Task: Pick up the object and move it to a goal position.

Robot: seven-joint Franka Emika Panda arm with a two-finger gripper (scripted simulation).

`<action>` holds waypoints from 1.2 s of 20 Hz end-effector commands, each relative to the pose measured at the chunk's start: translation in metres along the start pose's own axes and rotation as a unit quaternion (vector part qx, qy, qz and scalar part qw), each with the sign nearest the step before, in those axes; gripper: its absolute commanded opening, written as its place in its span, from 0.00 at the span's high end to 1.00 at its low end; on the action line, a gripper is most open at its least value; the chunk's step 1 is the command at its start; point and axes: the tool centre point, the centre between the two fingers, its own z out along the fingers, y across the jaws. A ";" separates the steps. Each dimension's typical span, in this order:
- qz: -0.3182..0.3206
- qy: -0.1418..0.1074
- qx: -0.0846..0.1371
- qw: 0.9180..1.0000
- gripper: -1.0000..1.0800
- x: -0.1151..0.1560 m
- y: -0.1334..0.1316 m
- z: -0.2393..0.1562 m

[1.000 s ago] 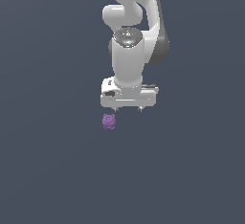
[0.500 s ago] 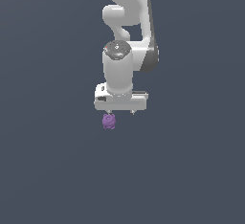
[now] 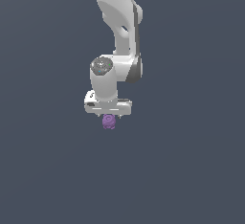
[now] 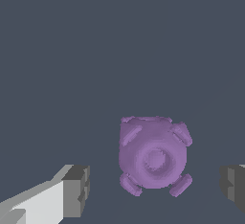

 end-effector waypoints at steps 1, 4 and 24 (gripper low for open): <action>0.002 0.000 -0.001 1.000 0.04 -0.002 0.006 0.006; 0.002 -0.001 -0.001 1.000 0.04 -0.003 0.006 0.006; 0.003 -0.001 -0.002 1.000 1.00 -0.003 0.007 0.058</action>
